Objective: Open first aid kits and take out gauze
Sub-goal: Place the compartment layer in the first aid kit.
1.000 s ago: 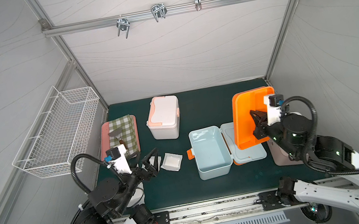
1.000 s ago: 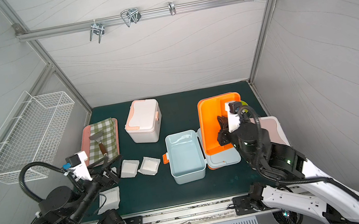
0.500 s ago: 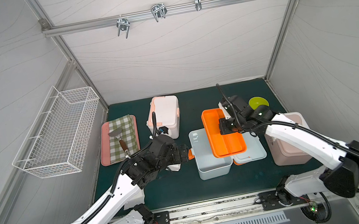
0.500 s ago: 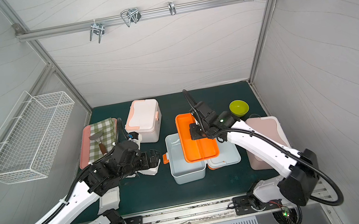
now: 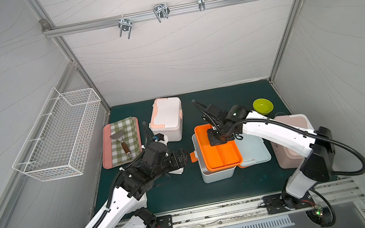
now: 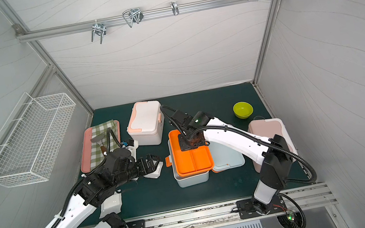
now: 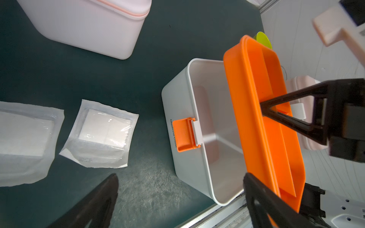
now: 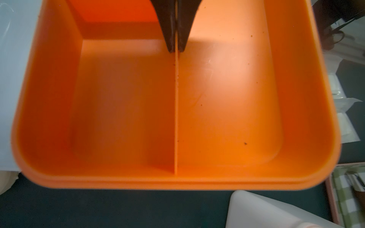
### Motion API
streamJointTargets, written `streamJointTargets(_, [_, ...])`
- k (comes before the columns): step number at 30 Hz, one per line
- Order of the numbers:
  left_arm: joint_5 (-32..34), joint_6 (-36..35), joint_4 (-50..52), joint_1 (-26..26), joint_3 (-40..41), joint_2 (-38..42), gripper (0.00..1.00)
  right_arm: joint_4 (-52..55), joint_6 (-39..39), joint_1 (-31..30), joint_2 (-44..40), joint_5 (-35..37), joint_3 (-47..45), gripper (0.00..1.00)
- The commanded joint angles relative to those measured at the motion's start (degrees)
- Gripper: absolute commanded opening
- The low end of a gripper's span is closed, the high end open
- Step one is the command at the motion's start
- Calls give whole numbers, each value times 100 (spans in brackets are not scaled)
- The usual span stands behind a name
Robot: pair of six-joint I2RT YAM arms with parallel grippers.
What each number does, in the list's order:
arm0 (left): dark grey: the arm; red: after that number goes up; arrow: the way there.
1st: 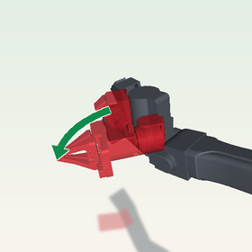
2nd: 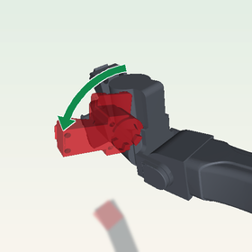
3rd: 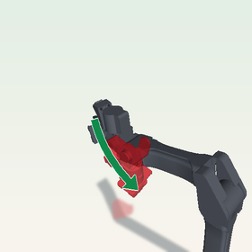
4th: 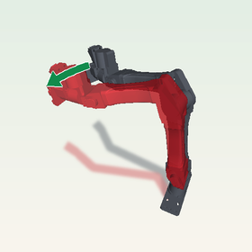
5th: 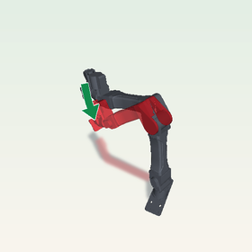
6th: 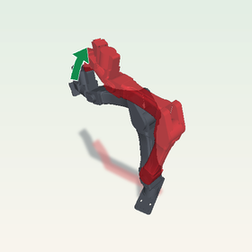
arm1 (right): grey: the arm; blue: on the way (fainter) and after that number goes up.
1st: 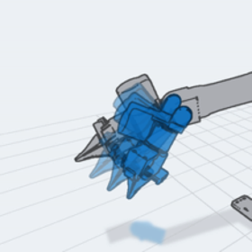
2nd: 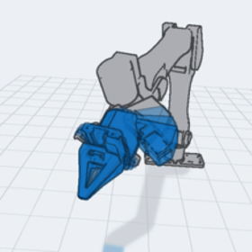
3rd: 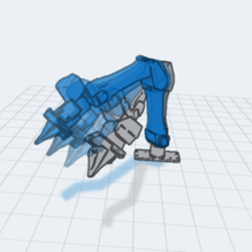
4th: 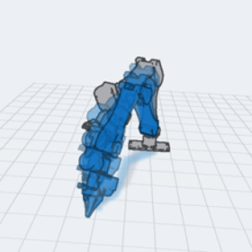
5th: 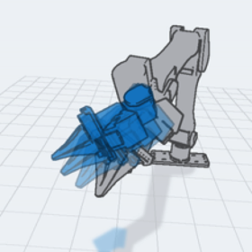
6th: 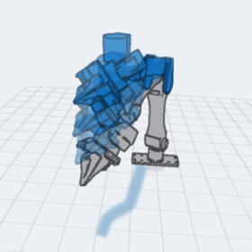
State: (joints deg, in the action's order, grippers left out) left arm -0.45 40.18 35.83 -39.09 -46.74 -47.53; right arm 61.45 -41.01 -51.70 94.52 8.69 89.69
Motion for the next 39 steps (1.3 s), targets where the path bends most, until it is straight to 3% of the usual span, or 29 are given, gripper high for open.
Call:
streamJointTargets(1, [53,92,-144,51,38,199,99,567,-231,-124,259,369,302,0])
streamJointTargets(20, [159,159,33,104,183,653,99,1040,-560,-410,1426,515,1016,0])
streamJointTargets(39, [89,214,64,104,200,751,99,578,-566,-343,1228,616,609,0])
